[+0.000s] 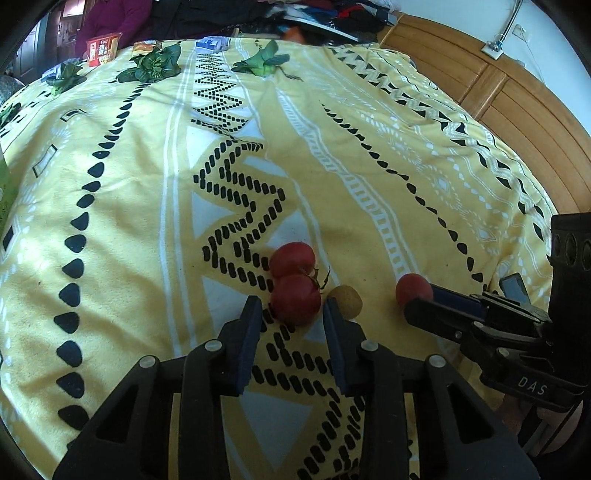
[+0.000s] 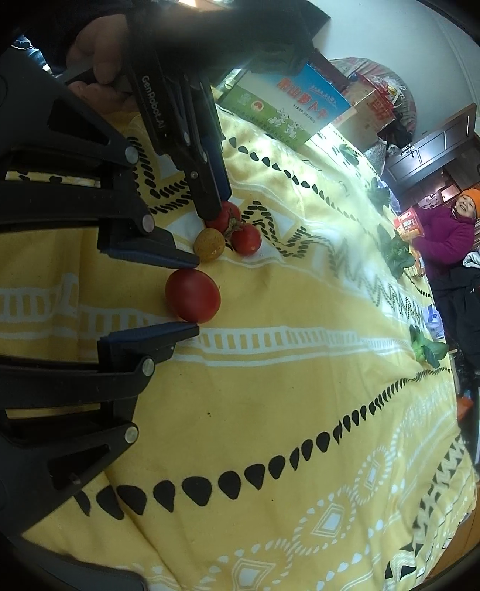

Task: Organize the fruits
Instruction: 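Grasp a red cherry tomato with the left tool while the right tool grasps the red tomato, then carry both held tomatoes over the steel fruit bowl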

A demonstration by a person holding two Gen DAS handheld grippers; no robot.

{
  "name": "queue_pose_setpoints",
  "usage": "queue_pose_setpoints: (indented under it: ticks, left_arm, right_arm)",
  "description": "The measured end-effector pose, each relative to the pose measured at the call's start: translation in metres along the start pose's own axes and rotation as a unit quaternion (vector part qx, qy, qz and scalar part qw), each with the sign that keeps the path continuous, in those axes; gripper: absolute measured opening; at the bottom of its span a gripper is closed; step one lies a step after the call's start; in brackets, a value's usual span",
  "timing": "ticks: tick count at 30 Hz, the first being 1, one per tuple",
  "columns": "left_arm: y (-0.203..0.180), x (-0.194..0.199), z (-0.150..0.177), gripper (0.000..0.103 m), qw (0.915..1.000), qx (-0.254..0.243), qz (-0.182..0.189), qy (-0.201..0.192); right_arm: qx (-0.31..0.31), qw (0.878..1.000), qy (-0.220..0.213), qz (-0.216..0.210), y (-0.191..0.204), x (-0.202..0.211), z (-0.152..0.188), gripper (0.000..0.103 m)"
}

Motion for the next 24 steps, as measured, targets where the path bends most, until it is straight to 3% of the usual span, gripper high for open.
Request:
queue_pose_setpoints:
  ticks: [4,7,13,20,24]
  left_arm:
    - [0.001,-0.006,-0.003,0.035,1.0,0.003,0.005,0.001]
    - [-0.001,-0.003,-0.003,0.027,1.0,0.002,0.001,-0.006]
    - [-0.007,0.034,0.0,0.027,0.9987,-0.003,-0.015,-0.049]
    - [0.011,0.135,0.019,0.027,0.9908,0.036,-0.039,-0.124]
    - [0.046,0.224,0.041,0.027,0.975,0.089,-0.063,-0.194]
  right_arm:
    - [0.0,1.0,0.001,0.0,-0.001,-0.002,0.0,0.03]
    - [0.005,1.0,-0.002,0.002,0.001,0.0,0.0,0.03]
    - [0.02,1.0,-0.016,0.011,0.013,0.012,-0.001,0.03]
    - [0.046,0.998,-0.038,0.013,0.048,0.041,-0.008,0.03]
    - [0.079,0.995,-0.057,0.006,0.092,0.06,-0.024,0.03]
Point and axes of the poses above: each gripper's, at about its wrist camera, not at the fingertips, and x roughly against the way its jaws point, y to its left, z to its underside, the point moved 1 cm from there along -x, roughly the way its jaws point, and after that the axes turned 8 degrees about y, right-handed, at the moved point
